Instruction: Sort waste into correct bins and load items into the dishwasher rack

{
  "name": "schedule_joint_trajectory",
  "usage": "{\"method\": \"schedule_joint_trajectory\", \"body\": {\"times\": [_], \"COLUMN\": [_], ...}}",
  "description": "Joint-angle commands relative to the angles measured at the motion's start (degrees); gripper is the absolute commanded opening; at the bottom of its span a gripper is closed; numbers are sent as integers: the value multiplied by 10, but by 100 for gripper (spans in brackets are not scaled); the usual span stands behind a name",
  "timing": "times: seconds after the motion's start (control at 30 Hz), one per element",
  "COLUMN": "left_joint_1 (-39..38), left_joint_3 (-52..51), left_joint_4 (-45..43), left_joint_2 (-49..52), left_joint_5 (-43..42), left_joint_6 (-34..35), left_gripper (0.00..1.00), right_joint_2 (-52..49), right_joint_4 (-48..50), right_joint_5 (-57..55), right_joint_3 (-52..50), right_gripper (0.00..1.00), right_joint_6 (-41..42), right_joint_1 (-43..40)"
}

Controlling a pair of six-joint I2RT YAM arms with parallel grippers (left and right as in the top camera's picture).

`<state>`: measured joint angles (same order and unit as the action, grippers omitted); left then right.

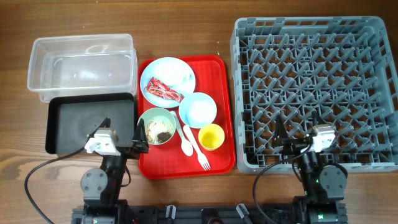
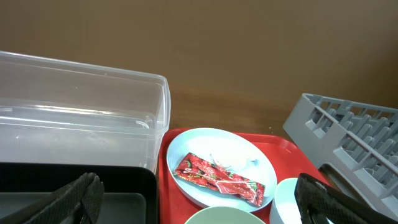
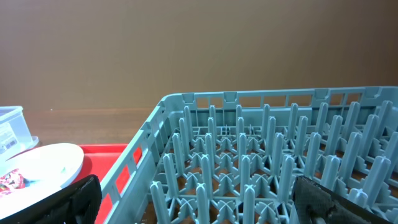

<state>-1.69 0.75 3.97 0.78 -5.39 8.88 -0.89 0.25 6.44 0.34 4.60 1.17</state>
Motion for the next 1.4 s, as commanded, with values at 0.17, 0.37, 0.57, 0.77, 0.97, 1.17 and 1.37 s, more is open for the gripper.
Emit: {"method": "schedule_joint_trajectory", "body": {"times": [0.17,0.37,0.57,0.77,0.97,1.17,1.37], "left_joint_1": [3,3,3,3,3,3,3], "left_joint_3": [-4,-4,-4,-4,-4,-4,-4], "left_joint_4": [1,2,1,1,1,1,0], "left_joint_2": [-6,-6,-6,-6,-6,-6,-6], "left_joint_5": [10,10,10,10,10,10,14], "left_joint_6": [5,5,5,5,5,5,9], "left_gripper": [100,100,100,100,100,100,100], "right_joint_2": [6,6,6,6,6,6,6], "right_joint_4": [2,2,2,2,2,3,5], "right_joint_5": [11,11,11,11,11,10,14], "right_joint_3": [0,0,0,0,0,0,0], "right_gripper": [100,100,100,100,100,100,100], "right_joint_6": [-8,-8,-8,-7,-8,-1,44], "right_joint_1": [-3,-3,-3,-3,-3,-3,-3]}}
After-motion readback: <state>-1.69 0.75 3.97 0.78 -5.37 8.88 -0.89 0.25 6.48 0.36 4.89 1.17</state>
